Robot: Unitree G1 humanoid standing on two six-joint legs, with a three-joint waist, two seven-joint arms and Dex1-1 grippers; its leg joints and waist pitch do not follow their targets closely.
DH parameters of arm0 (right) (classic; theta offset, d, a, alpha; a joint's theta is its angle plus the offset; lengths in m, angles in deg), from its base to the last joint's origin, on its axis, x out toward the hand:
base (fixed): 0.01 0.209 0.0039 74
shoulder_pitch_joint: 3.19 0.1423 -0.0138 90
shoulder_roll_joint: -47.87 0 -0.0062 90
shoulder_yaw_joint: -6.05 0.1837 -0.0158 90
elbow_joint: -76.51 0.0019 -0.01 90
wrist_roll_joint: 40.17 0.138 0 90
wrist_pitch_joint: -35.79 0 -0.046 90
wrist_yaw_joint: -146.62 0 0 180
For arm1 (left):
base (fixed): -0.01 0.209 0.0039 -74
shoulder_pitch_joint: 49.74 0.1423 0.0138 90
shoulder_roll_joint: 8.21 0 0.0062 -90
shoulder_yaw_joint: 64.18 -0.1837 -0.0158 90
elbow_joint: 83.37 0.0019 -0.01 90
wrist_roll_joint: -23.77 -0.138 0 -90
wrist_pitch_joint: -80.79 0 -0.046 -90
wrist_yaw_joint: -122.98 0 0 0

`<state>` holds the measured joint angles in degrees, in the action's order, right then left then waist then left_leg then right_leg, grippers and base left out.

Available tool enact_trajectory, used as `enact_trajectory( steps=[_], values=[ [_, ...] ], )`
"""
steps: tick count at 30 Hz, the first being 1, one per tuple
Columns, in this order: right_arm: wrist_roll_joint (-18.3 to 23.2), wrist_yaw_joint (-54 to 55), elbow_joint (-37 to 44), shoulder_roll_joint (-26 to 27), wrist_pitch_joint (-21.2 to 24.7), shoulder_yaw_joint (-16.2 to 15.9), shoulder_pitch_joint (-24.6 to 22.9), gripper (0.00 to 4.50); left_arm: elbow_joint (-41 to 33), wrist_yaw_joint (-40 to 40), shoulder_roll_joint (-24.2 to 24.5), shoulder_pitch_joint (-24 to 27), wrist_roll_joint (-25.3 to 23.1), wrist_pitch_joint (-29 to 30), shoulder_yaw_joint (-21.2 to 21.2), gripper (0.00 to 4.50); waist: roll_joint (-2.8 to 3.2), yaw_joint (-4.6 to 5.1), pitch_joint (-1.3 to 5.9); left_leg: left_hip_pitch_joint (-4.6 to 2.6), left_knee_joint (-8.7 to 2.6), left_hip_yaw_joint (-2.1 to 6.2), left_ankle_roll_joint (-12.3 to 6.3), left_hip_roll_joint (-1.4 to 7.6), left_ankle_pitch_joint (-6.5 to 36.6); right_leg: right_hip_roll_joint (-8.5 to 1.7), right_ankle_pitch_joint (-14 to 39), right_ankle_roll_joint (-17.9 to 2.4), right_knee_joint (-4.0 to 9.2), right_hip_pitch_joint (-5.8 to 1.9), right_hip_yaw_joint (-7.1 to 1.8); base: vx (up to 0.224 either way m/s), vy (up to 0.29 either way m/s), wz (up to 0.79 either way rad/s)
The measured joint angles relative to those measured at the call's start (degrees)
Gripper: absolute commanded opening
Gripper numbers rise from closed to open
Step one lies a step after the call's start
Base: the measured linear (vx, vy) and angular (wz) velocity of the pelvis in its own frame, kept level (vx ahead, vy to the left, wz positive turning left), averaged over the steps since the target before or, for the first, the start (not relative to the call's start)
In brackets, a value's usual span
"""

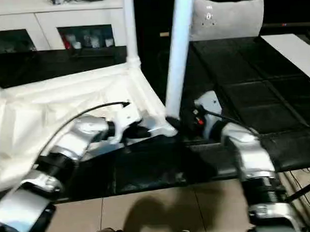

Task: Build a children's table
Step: Rotate leg to tighten

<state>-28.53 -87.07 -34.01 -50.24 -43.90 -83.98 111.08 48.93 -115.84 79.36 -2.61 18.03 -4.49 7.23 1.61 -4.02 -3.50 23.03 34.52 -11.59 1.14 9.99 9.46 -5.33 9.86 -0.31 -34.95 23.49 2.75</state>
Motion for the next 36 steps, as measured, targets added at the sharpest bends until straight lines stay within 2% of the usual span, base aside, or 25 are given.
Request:
enact_trajectory(
  steps=[5,7,8,11,12,14,17,20,21,26,29,30,36],
  values=[
    [1.23,-10.90,0.27,-4.38,-0.73,-3.21,-0.27,4.41,-1.30,-8.06,2.94,1.28,1.40,-4.15,-1.43,0.00,-0.02,-1.17,-0.01,-0.04,0.02,0.00,0.00,0.01,0.00,-0.01,0.00,-0.01,-0.01,-0.05,0.01,0.000,0.000,0.00],
    [1.67,-15.59,0.37,-5.74,-0.54,-5.24,-0.35,4.24,-2.81,-13.02,4.54,2.31,2.63,-5.23,-1.96,0.00,-0.02,-1.57,-0.01,-0.04,0.01,0.00,0.00,0.02,0.00,-0.01,0.00,-0.01,-0.01,-0.05,0.04,0.000,0.000,0.00],
    [1.72,-16.91,0.33,-6.00,-0.38,-5.61,-0.34,4.05,-3.15,-14.65,5.04,2.51,3.04,-5.47,-2.24,0.00,-0.02,-1.76,-0.01,-0.03,0.01,0.00,0.00,0.02,0.00,-0.01,0.00,-0.01,-0.01,-0.05,0.03,0.000,0.000,0.00],
    [1.93,-19.78,0.33,-6.11,0.02,-6.46,-0.32,3.91,-3.66,-17.95,5.82,2.55,3.36,-6.21,-3.06,0.00,-0.03,-2.43,-0.01,-0.03,0.03,-0.01,0.00,0.02,0.00,-0.03,-0.01,-0.01,-0.02,-0.06,0.02,0.000,0.000,0.00],
    [2.51,-21.21,0.35,-6.12,0.69,-6.98,-0.30,3.63,-4.20,-19.14,6.26,2.56,3.40,-6.58,-3.74,0.00,-0.05,-2.57,-0.01,-0.03,0.04,-0.01,0.00,0.02,0.00,-0.03,-0.01,-0.01,-0.01,-0.09,0.03,0.000,0.000,0.00],
    [3.54,-22.76,0.36,-6.11,1.70,-7.39,-0.31,3.58,-4.65,-20.35,6.52,2.57,3.41,-6.99,-4.22,0.00,-0.05,-2.70,-0.01,-0.03,0.04,-0.01,0.00,0.01,0.00,-0.06,-0.01,-0.01,-0.01,-0.09,0.02,0.000,0.000,0.00],
    [4.26,-24.76,0.72,-6.44,2.78,-7.92,-0.30,3.20,-4.87,-21.47,6.74,2.69,3.42,-7.47,-4.42,0.00,-0.05,-2.73,-0.01,-0.03,0.04,-0.01,0.00,0.01,0.00,-0.06,-0.01,-0.01,-0.01,-0.10,0.02,0.000,0.000,0.00],
    [4.46,-26.42,1.32,-6.82,3.43,-8.83,-0.31,3.10,-4.94,-22.22,6.94,2.74,3.50,-7.63,-4.43,0.00,-0.05,-2.71,-0.01,-0.03,0.04,-0.01,0.00,0.01,0.00,-0.06,0.00,-0.01,-0.03,-0.09,0.03,0.000,0.000,0.00],
    [4.64,-26.93,1.42,-7.00,3.70,-9.13,-0.30,2.88,-4.97,-22.40,6.99,2.76,3.57,-7.63,-4.46,0.00,-0.05,-2.72,-0.01,-0.03,0.04,0.00,0.00,0.01,0.00,-0.06,0.00,-0.01,-0.03,-0.09,0.04,0.000,0.000,0.00],
    [4.84,-28.04,1.44,-7.10,4.48,-9.32,-0.31,2.40,-5.04,-23.55,7.28,2.78,3.83,-7.66,-4.77,0.00,-0.05,-2.74,-0.01,-0.03,0.04,-0.01,0.00,0.01,0.00,-0.06,0.00,-0.01,-0.02,-0.10,0.03,0.000,0.000,0.00],
    [4.97,-28.14,1.85,-7.20,5.16,-9.40,-0.34,2.29,-5.06,-24.16,7.35,2.78,3.85,-7.71,-4.81,0.00,-0.05,-2.74,-0.01,-0.03,0.04,-0.01,0.00,0.01,0.00,-0.06,0.00,-0.01,-0.02,-0.10,0.03,0.000,0.000,0.00],
    [5.04,-28.15,1.97,-7.25,5.44,-9.40,-0.40,2.08,-5.06,-24.23,7.31,2.78,3.85,-7.72,-4.82,0.00,-0.05,-2.75,-0.01,-0.03,0.04,0.00,0.00,0.01,0.00,-0.06,0.00,-0.01,-0.02,-0.10,0.03,0.000,0.000,0.00],
    [5.76,-28.09,4.13,-7.70,6.57,-9.34,-1.89,1.96,-5.07,-25.26,7.23,2.81,3.97,-7.70,-4.88,0.00,-0.05,-2.93,-0.01,-0.03,0.04,-0.01,0.00,0.01,0.00,-0.06,0.00,0.00,-0.02,-0.10,0.03,0.000,0.000,0.00]
  ],
)
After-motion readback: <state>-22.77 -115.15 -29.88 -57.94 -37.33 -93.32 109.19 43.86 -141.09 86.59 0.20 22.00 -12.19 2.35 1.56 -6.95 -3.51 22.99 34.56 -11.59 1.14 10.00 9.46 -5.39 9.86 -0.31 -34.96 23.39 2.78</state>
